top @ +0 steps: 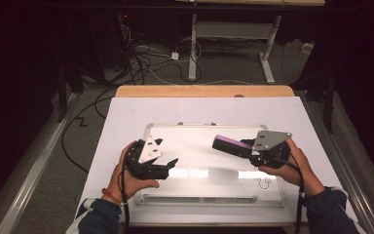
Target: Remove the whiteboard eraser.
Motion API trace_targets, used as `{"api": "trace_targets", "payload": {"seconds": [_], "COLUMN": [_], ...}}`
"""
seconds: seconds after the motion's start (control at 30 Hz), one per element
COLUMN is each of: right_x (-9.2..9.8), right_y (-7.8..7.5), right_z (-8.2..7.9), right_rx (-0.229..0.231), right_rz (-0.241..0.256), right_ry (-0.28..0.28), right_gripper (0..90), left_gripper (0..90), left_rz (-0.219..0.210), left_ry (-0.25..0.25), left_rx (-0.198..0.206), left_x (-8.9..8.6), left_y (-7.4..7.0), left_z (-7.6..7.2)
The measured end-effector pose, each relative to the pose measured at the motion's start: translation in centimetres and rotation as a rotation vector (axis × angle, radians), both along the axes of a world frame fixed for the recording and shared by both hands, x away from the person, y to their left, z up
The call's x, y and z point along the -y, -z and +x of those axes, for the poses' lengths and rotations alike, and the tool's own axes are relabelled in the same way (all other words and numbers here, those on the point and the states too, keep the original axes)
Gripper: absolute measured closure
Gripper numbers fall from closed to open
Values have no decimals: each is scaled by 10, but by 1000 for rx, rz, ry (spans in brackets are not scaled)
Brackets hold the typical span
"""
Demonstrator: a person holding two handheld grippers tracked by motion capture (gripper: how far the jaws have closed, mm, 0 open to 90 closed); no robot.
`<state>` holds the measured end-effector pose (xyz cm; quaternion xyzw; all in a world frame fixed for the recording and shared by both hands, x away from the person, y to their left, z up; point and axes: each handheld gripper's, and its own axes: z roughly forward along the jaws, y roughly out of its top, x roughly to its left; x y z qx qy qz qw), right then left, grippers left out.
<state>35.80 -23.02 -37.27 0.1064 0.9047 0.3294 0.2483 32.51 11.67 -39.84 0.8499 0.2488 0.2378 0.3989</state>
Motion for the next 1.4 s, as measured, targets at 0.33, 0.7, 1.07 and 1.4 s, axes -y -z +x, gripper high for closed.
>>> {"api": "trace_targets", "payload": {"seconds": [0.33, 0.7, 1.07, 1.4], "right_x": [-23, -33, -39, -39], "right_y": [4, 9, 21, 31], "right_z": [-18, -29, -48, -56], "right_rx": [4, 103, 408, 573], "right_rz": [-33, -102, -214, -201], "right_ry": [-111, -112, -150, -189], "right_gripper": [621, 622, 626, 628], "left_gripper": [250, 279, 246, 190], "left_rz": [65, -28, -165, -269], "left_ry": [151, 214, 250, 277], "left_rx": [6, -130, -283, -401], "left_x": [50, 61, 52, 49], "left_y": [1, -5, -7, 5], "left_z": [11, 24, 39, 57]}}
